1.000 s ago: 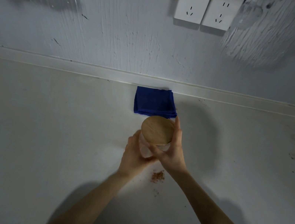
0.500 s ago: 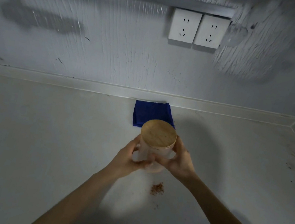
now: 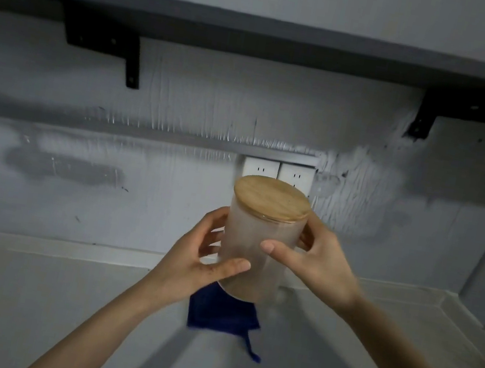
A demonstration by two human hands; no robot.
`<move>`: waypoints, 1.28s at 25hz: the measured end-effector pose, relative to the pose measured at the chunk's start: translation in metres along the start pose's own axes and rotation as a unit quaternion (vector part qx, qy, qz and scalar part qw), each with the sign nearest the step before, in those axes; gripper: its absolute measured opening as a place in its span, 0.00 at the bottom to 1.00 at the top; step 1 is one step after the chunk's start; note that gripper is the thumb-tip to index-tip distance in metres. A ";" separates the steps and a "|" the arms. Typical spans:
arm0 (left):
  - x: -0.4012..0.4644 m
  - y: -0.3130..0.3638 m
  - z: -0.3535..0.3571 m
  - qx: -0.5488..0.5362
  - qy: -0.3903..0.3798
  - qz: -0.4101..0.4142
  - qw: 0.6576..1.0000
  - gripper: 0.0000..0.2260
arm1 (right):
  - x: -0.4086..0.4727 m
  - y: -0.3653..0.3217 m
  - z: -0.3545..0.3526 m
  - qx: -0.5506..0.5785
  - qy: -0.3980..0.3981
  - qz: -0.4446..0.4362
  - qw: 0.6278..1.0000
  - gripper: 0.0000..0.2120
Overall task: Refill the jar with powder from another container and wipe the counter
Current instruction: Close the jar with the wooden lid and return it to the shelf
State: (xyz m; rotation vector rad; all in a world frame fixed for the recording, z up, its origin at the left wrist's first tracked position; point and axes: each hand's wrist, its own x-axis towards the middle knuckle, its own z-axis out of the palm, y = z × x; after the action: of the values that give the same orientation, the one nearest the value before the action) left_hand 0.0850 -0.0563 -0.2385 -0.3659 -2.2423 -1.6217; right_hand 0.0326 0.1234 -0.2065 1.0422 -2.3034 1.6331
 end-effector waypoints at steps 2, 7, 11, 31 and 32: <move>0.015 0.027 -0.009 0.002 0.003 0.034 0.999 0.26 | 0.015 -0.029 -0.015 -0.019 -0.002 -0.026 0.999 0.34; 0.043 0.087 -0.031 0.016 0.002 0.105 0.994 0.31 | 0.042 -0.087 -0.046 -0.035 0.014 -0.073 0.997 0.30; 0.070 0.128 -0.044 0.041 0.009 0.154 0.987 0.33 | 0.064 -0.126 -0.070 -0.057 0.015 -0.125 0.990 0.29; 0.221 0.217 -0.078 0.107 0.019 0.124 0.986 0.24 | 0.212 -0.174 -0.124 -0.020 0.091 -0.124 0.988 0.18; 0.225 0.212 -0.078 0.093 0.014 0.115 0.989 0.22 | 0.217 -0.170 -0.121 -0.013 0.100 -0.118 0.988 0.16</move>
State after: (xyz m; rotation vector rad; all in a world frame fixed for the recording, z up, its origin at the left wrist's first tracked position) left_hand -0.0234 -0.0628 0.0617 -0.5264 -2.2145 -1.2820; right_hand -0.0619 0.1001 0.0785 1.0456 -1.9858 1.5346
